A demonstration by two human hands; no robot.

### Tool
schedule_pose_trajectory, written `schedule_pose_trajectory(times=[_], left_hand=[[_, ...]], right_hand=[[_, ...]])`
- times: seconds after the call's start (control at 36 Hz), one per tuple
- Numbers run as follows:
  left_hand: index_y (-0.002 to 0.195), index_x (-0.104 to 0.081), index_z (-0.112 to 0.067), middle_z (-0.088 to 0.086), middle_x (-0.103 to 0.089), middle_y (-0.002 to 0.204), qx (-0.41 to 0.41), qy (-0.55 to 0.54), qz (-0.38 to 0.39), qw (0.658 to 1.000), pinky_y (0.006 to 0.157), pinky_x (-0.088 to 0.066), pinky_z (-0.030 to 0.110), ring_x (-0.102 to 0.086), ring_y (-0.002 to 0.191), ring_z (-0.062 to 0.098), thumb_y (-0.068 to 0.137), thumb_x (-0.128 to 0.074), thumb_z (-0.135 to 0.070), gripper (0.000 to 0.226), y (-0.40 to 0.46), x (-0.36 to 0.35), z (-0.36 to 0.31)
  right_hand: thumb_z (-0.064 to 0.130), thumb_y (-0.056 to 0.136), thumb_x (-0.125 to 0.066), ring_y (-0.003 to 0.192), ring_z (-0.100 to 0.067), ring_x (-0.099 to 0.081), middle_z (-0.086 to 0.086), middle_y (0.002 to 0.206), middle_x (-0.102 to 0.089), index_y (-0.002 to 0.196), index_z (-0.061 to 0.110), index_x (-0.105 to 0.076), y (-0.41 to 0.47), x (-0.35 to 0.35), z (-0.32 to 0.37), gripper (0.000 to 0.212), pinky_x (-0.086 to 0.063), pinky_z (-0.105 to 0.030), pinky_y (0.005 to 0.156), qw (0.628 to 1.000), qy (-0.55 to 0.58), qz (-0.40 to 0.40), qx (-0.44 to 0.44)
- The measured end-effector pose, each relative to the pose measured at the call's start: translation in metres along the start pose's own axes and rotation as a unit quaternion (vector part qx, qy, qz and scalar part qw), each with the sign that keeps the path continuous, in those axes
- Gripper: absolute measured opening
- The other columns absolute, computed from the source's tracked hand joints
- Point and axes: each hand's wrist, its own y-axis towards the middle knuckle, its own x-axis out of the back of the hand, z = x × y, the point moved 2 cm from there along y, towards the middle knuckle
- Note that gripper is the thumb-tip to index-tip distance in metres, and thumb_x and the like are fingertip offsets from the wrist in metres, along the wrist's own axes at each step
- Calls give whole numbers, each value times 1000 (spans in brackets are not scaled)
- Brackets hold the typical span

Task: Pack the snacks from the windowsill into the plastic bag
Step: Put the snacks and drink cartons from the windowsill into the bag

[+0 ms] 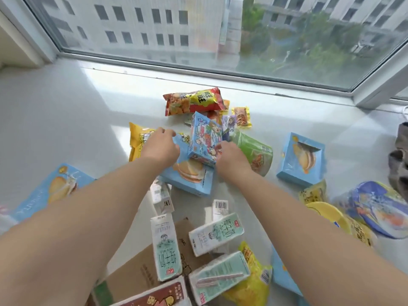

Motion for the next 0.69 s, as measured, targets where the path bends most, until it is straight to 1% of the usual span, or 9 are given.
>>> schedule_pose_trajectory(times=[0.06,0.17,0.28,0.36,0.47,0.53,0.58,0.64,0.69], left_hand=[[138,-42,-16,8,-38,142,-18,4,-2,1000,100,-40,40,-41,127,29,96,-41,-21,42,22,-3,2],[136,-44,-15,11,-43,136,-61,12,-9,998,95,-40,37,-46,121,30,97,-39,-19,39,67,-4,-8],[138,-42,-21,7,-43,137,-108,24,1,994,102,-39,42,-42,125,27,98,-37,-27,41,108,-14,-26],[139,-40,-26,4,-41,141,-140,69,7,988,103,-37,44,-37,129,26,97,-40,-31,42,127,-25,-41],[146,-29,-28,1,-29,152,-173,165,52,970,108,-28,48,-26,139,24,98,-39,-36,50,144,-41,-59],[149,-23,-27,2,-25,154,-169,182,102,963,112,-24,50,-23,141,25,98,-37,-45,56,150,-52,-58],[148,-25,-28,5,-28,152,-158,182,127,962,111,-28,49,-25,139,28,95,-36,-54,60,152,-57,-54],[145,-32,-33,5,-34,148,-162,199,135,957,107,-32,47,-27,136,28,91,-38,-61,60,151,-58,-53],[137,-42,-38,3,-42,143,-166,208,154,952,101,-34,42,-34,132,25,89,-39,-65,55,147,-59,-54]], right_hand=[[-1,92,-35,99,-29,-49,-13,129,-41,123,5,-45,20,-2,0,34,-39,-35,78,1000,-14,6,-8],[-6,87,-37,120,-31,-43,-14,137,-36,131,6,-41,64,-1,3,45,-42,-38,88,997,-63,-40,-19],[1,90,-42,122,-34,-45,-19,141,-34,139,2,-30,108,-3,-6,51,-46,-40,96,991,-59,-51,-107],[5,93,-40,117,-34,-51,-17,136,-44,143,2,-23,130,-14,-19,53,-50,-44,92,978,-17,-53,-202],[3,95,-37,112,-31,-56,-13,130,-54,148,5,-16,145,-29,-37,57,-49,-39,82,966,5,-68,-247],[4,95,-38,104,-31,-58,-13,121,-58,136,4,-35,147,-31,-43,42,-45,-37,74,966,7,-74,-247],[4,92,-43,90,-29,-59,-12,103,-61,104,4,-54,146,-29,-49,16,-44,-32,68,969,-11,-60,-239],[2,90,-46,81,-28,-55,-11,90,-56,82,5,-52,143,-22,-54,11,-43,-30,65,972,-31,-44,-231],[2,90,-46,79,-28,-54,-10,86,-53,82,5,-49,140,-11,-57,10,-43,-30,64,974,-65,-43,-212]])
